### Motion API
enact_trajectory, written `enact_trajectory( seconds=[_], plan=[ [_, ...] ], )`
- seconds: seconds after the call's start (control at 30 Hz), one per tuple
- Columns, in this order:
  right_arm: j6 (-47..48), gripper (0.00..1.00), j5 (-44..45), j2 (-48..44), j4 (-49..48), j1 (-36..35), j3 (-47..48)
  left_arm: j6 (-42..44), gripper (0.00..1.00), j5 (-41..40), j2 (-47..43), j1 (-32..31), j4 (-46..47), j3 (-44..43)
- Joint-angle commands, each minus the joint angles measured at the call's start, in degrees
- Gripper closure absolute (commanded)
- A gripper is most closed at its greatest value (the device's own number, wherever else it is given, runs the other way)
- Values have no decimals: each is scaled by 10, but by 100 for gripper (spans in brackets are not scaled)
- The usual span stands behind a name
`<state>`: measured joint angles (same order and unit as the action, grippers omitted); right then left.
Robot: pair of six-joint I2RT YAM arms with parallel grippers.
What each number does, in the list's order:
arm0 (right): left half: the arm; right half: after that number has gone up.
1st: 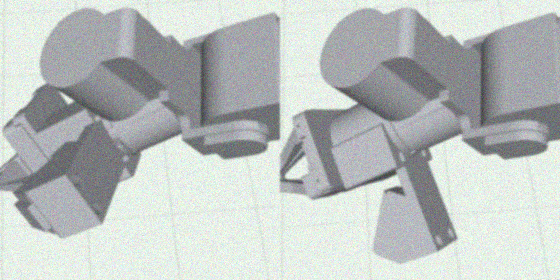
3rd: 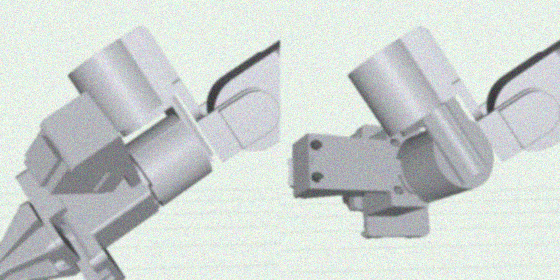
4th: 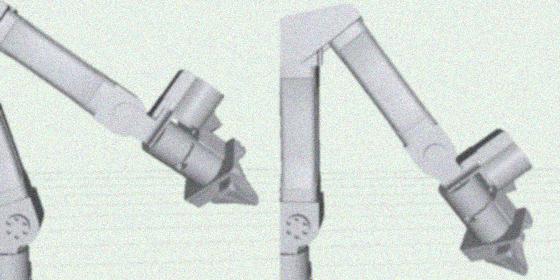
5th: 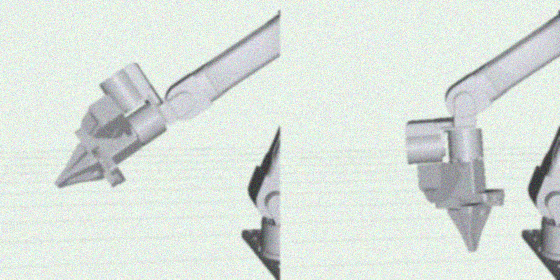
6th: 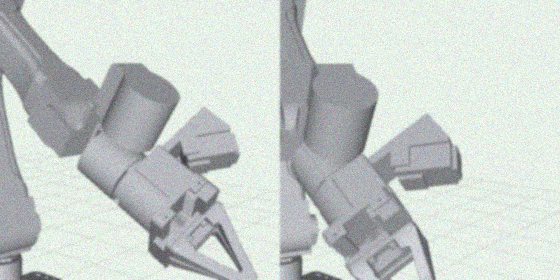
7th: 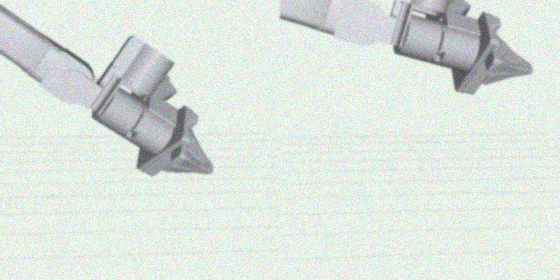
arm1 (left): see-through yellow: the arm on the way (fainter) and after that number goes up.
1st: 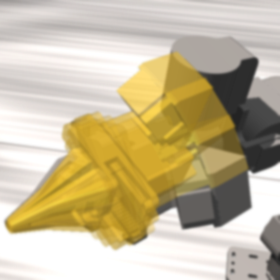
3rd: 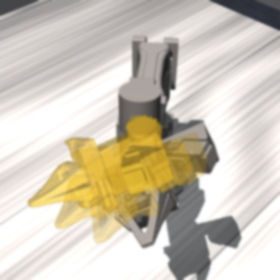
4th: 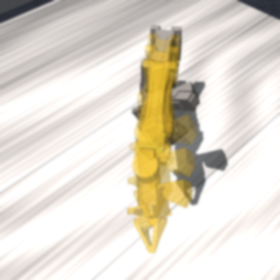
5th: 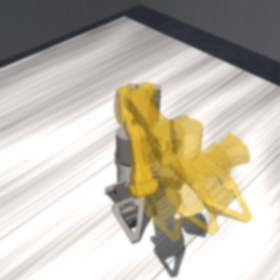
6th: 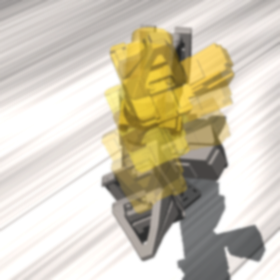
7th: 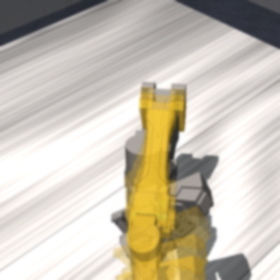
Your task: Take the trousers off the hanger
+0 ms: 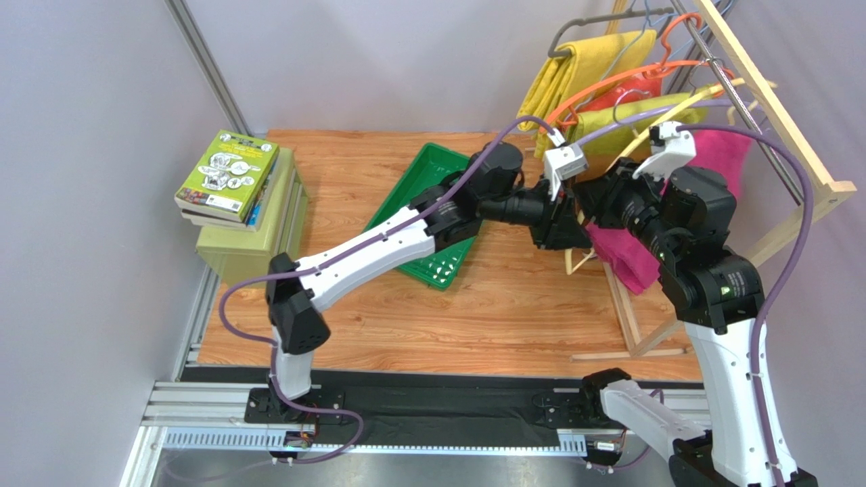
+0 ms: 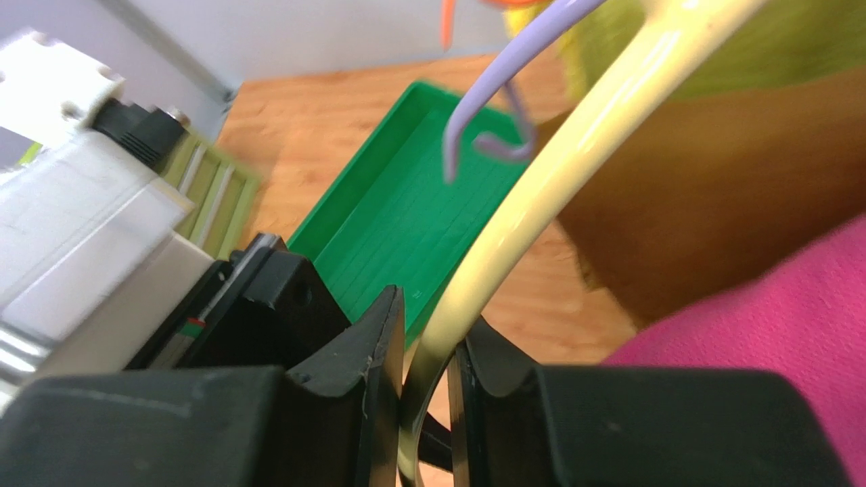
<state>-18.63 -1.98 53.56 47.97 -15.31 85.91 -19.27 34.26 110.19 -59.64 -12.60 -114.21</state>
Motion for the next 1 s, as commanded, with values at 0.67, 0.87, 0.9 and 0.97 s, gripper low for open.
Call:
enact_trajectory(
  seconds=[0.67,0.87,0.9,0.97],
  plan=[
    [-138,100,-256,-172,152,-12,-13,-148,47,28,-511,-16,65,359],
    [-106,100,-248,-205,265,-12,22,-125,47,-19,-519,-16,15,376],
    [-101,100,-246,-214,280,-12,34,-121,47,-28,-520,-16,8,378],
    [-92,100,-260,-222,315,-12,56,-118,47,-51,-526,-16,-3,391]
  ],
)
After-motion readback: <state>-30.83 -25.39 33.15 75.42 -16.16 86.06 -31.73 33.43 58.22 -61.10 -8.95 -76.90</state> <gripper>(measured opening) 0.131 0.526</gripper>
